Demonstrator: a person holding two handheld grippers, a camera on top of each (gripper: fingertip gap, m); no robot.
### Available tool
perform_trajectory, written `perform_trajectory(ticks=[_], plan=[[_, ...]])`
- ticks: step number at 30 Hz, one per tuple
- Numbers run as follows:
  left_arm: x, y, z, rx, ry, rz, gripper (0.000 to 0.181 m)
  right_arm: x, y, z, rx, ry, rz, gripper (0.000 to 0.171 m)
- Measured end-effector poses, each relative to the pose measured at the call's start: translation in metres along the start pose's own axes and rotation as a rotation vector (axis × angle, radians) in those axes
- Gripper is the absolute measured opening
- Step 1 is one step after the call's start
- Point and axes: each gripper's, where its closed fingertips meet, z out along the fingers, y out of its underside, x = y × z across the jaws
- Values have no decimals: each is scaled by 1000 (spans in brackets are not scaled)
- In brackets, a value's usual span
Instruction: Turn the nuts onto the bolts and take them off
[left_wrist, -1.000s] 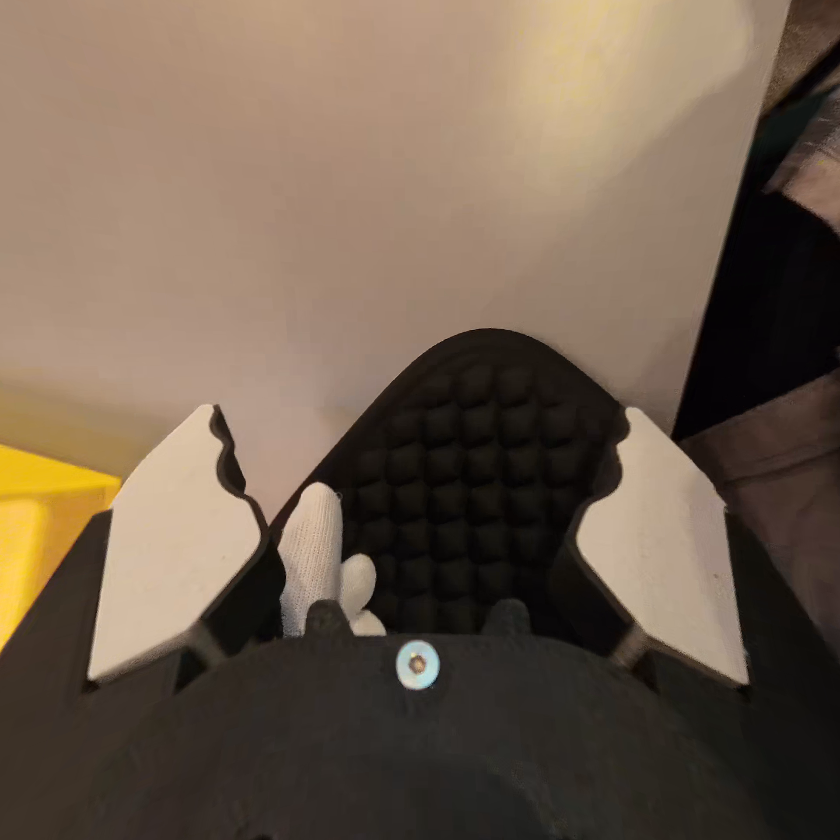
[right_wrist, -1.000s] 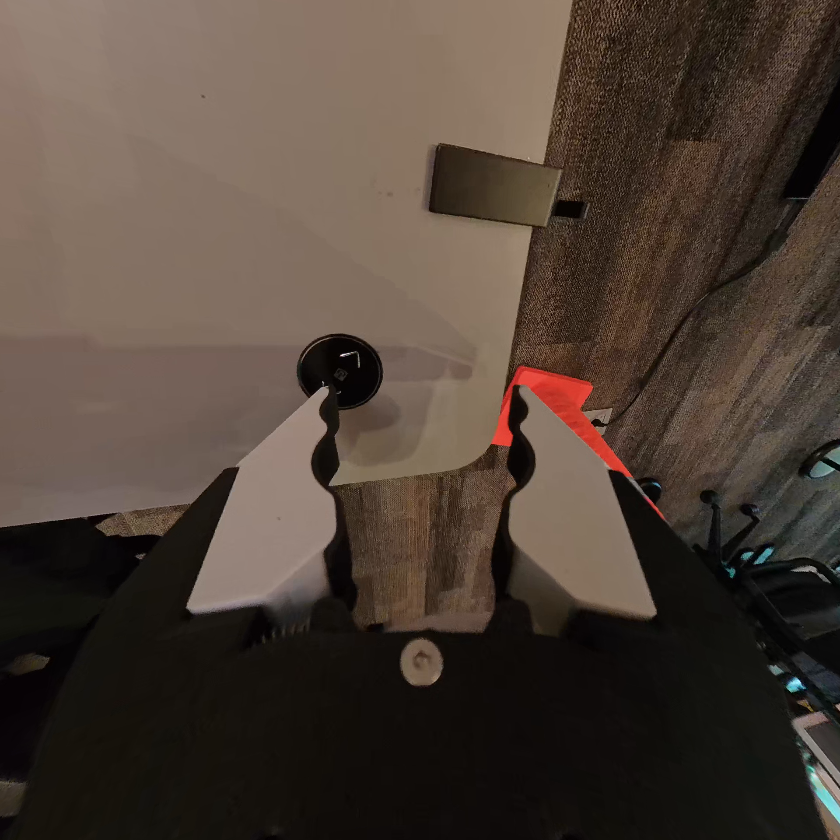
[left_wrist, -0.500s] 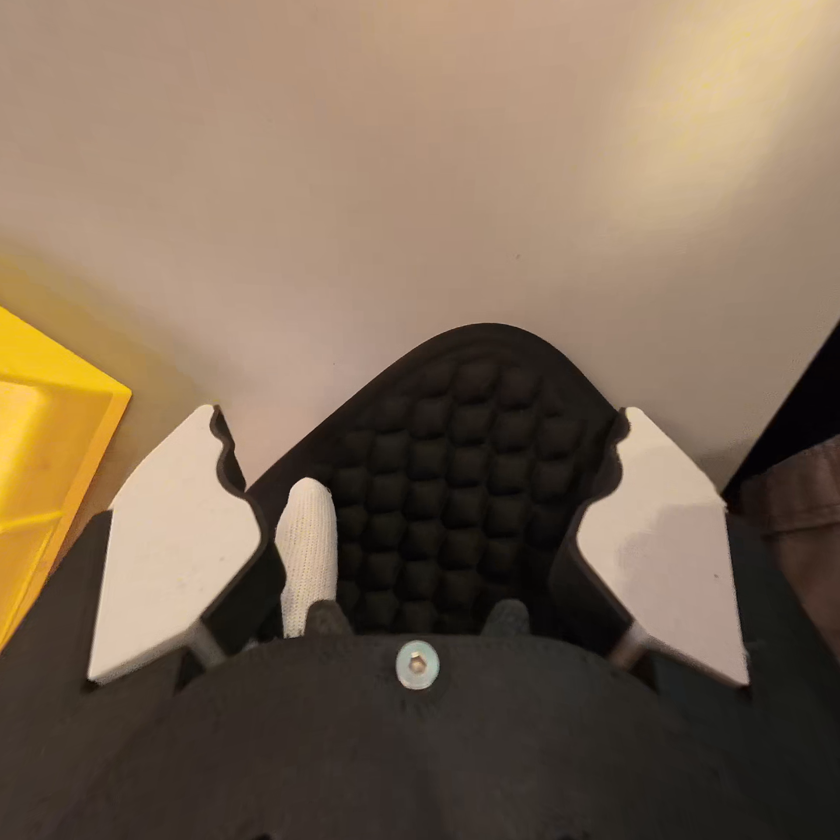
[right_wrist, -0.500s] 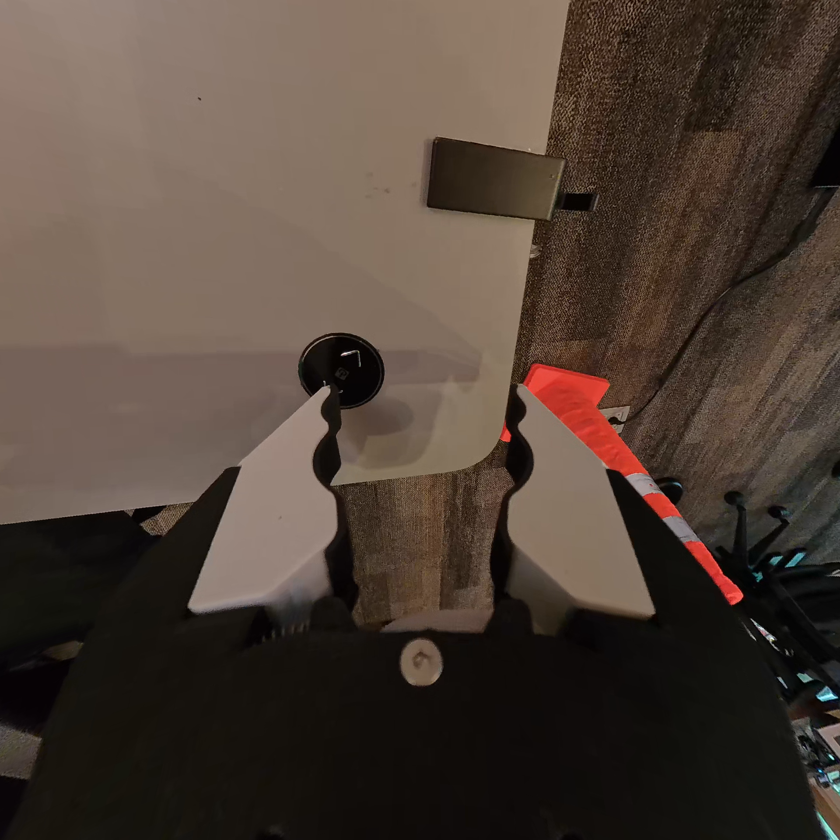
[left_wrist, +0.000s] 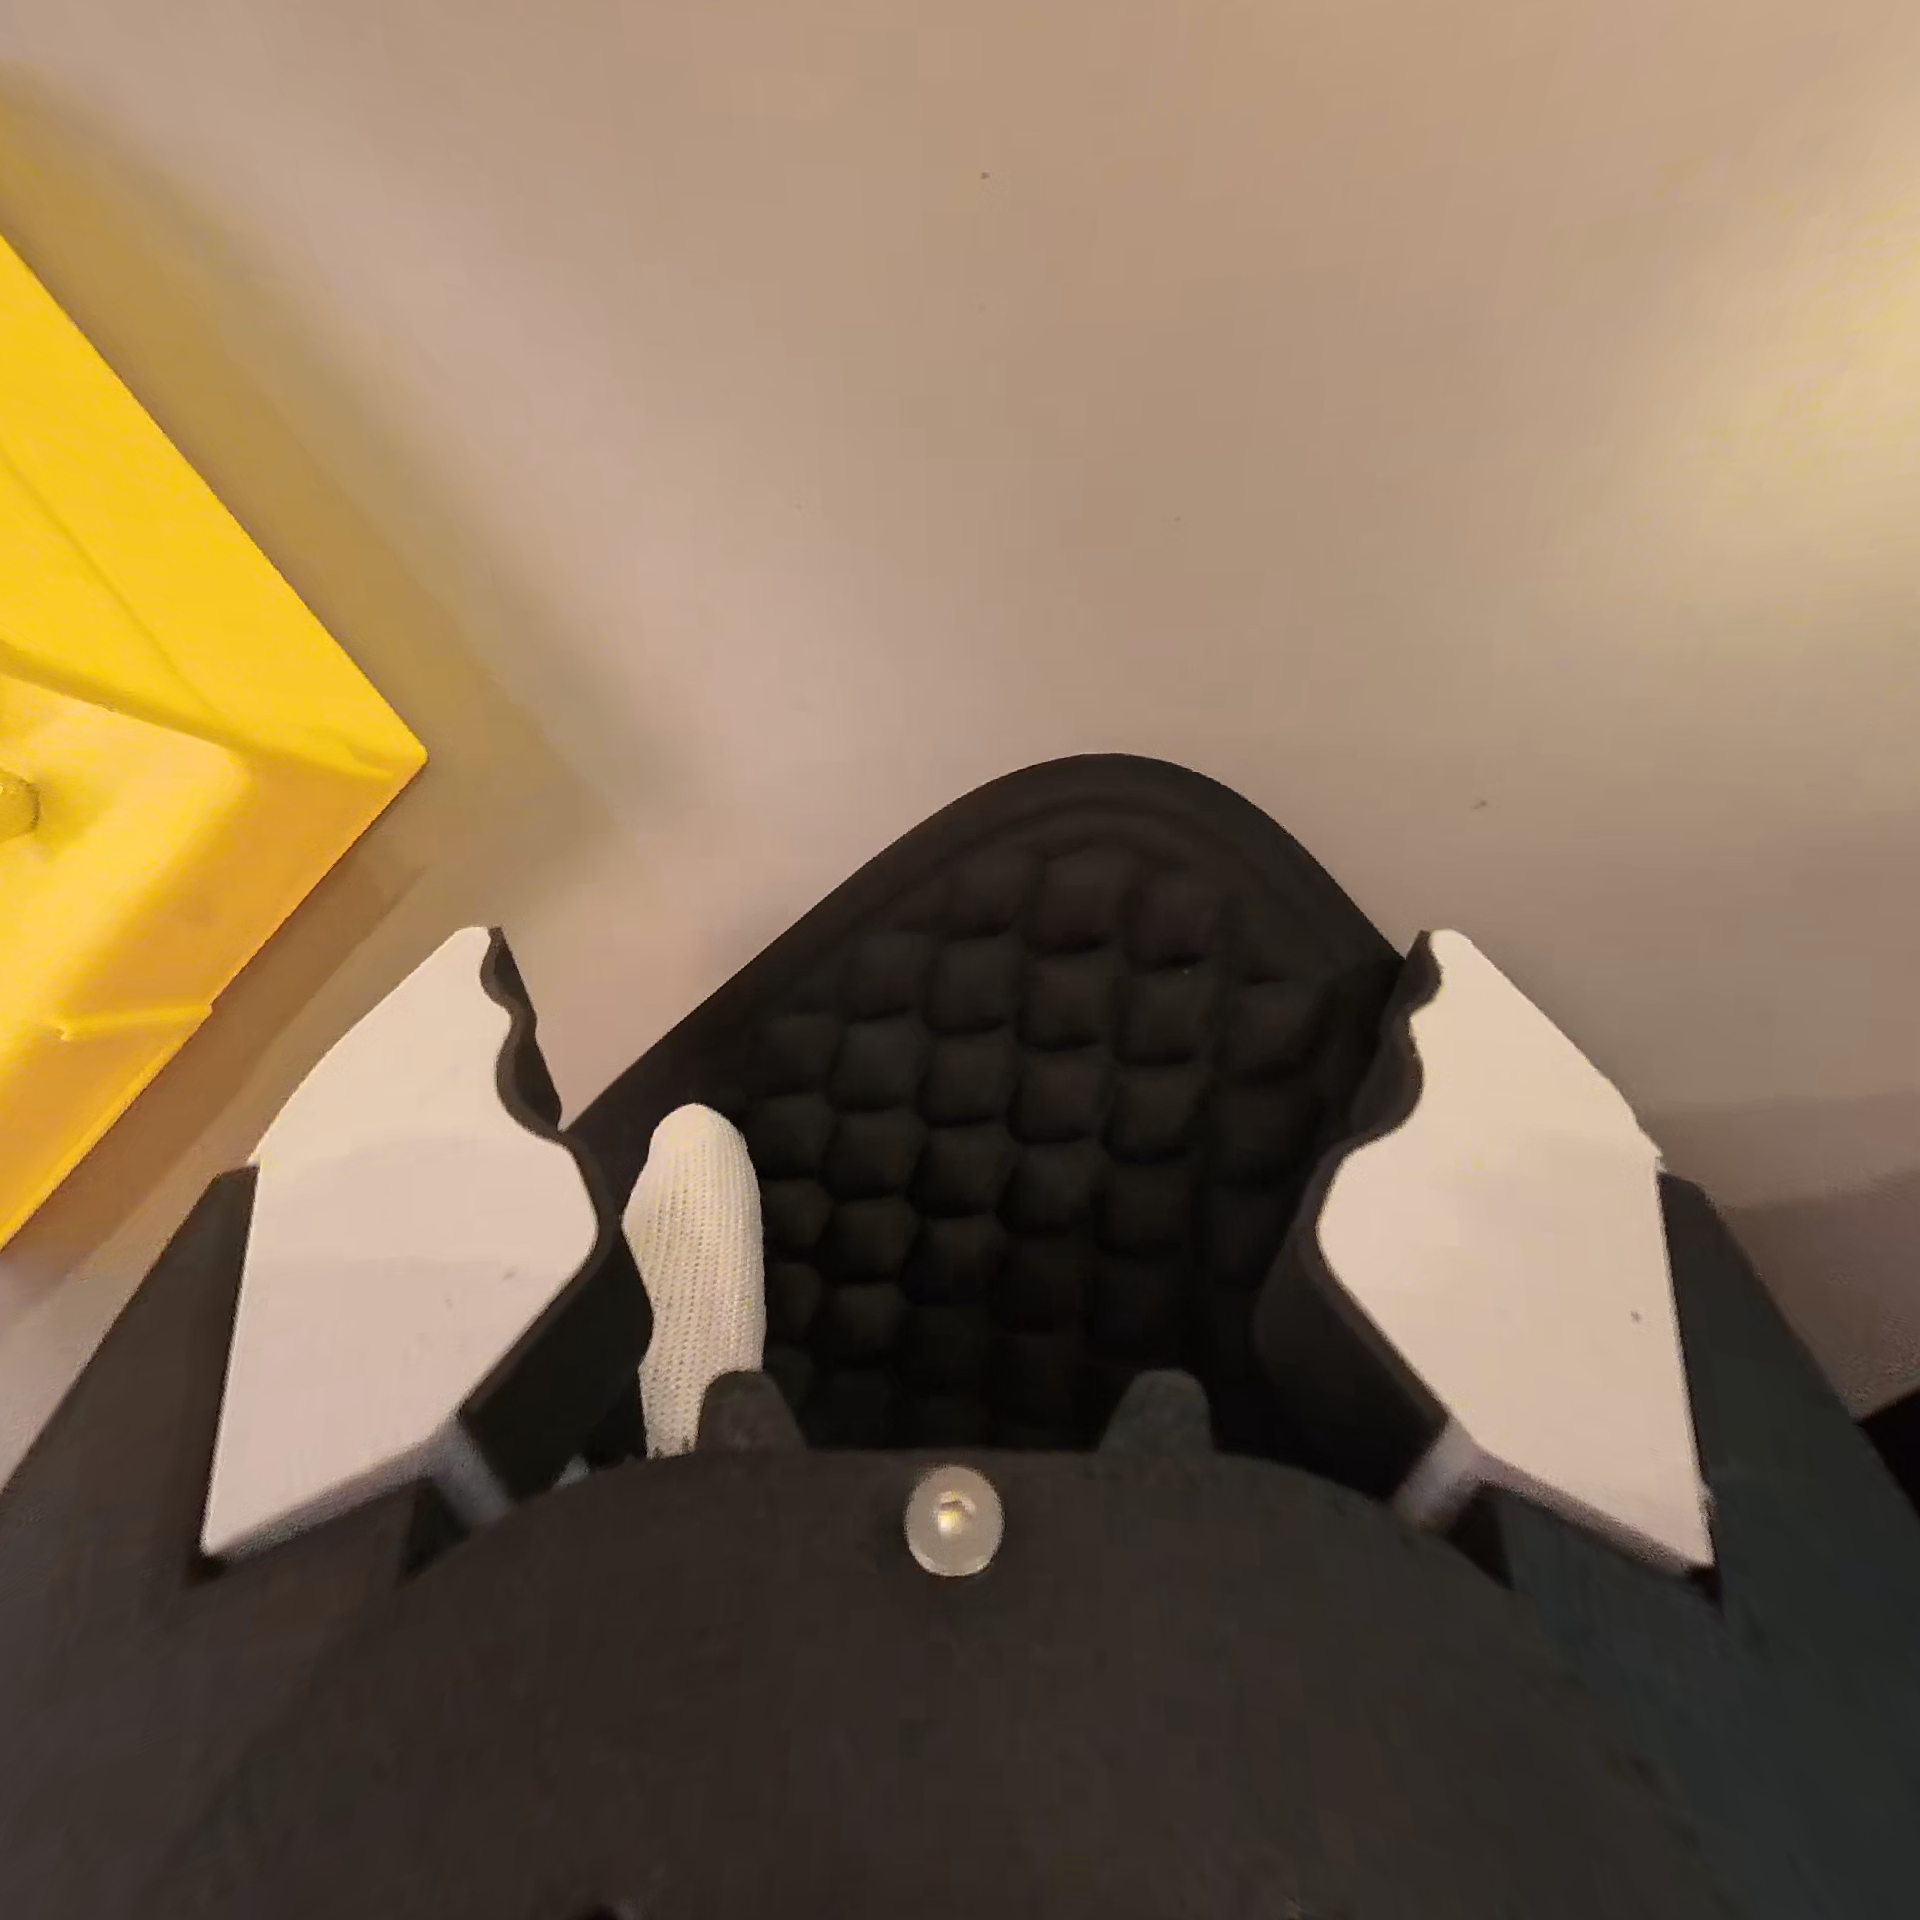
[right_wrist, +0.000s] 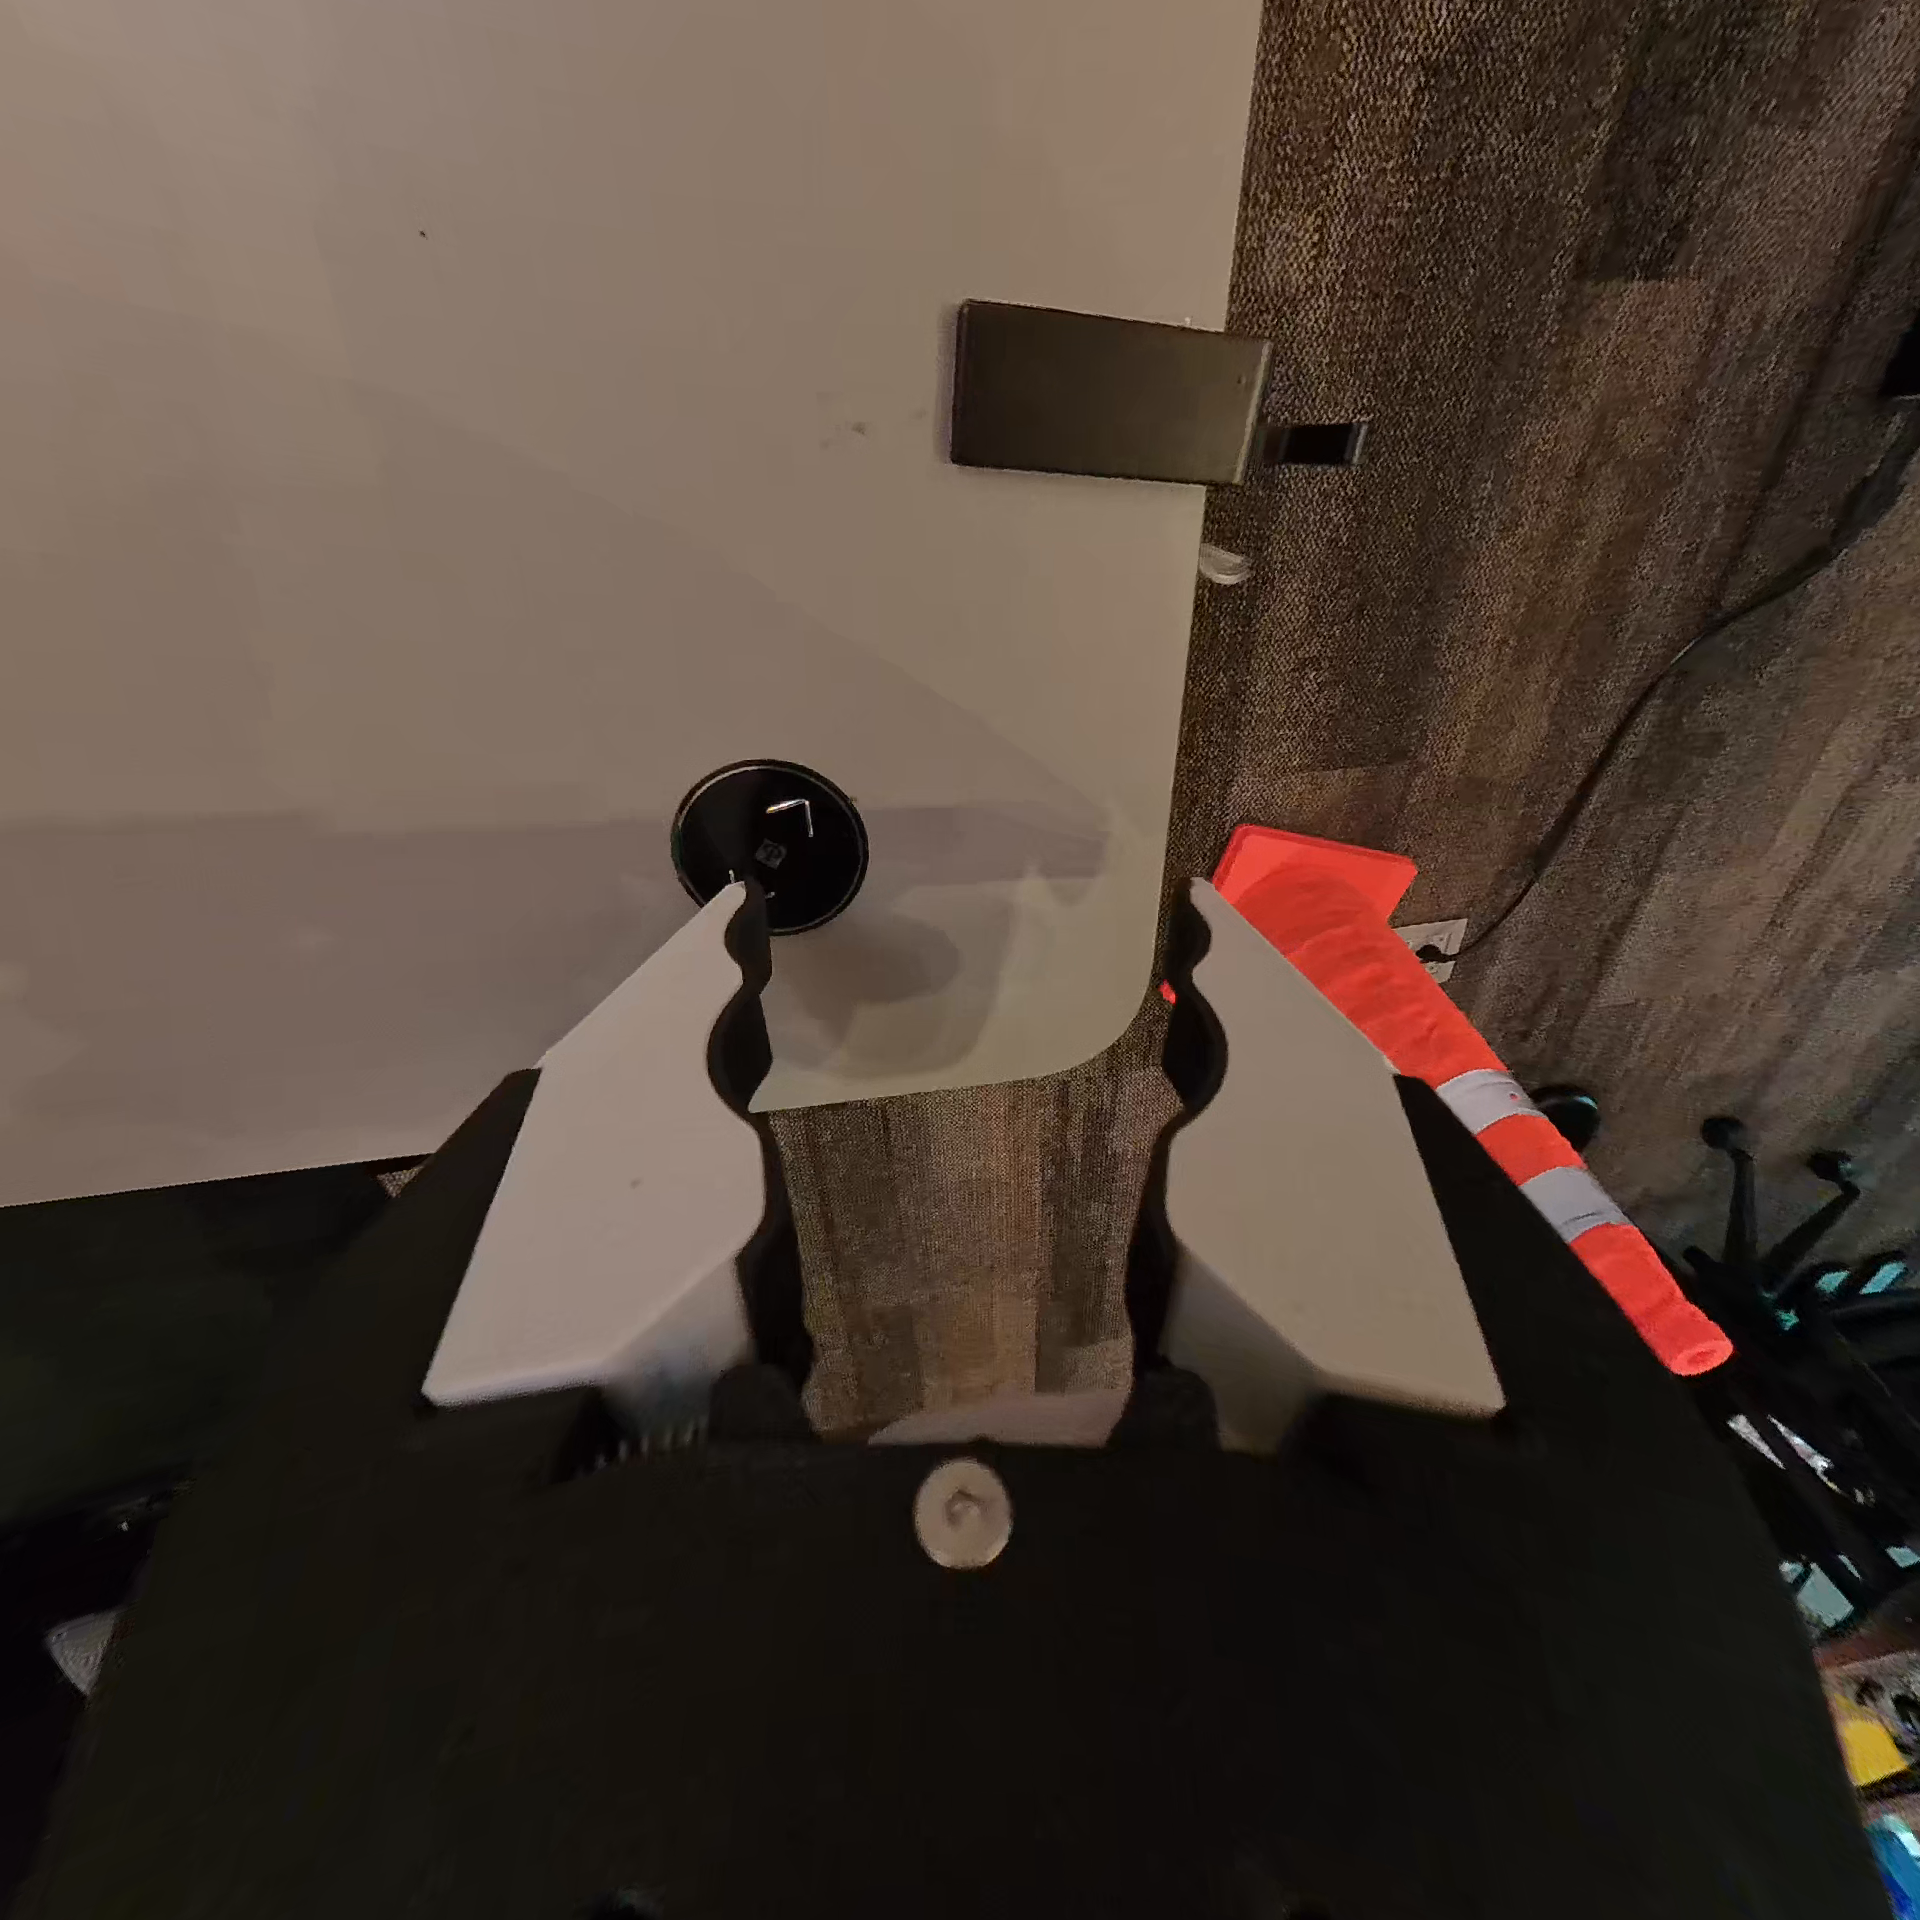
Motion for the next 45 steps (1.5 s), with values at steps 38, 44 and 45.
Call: perform_trajectory(ticks=[38, 44, 45], plan=[[-38, -48, -61, 184, -204, -42, 147, 7, -1, -50, 49, 41, -42, 76], [-110, -63, -108, 273, -466, -36, 142, 9, -1, -58, 58, 41, -24, 78], [-126, -60, -110, 253, -520, 7, 142, 9, 0, -59, 64, 39, -21, 77]])
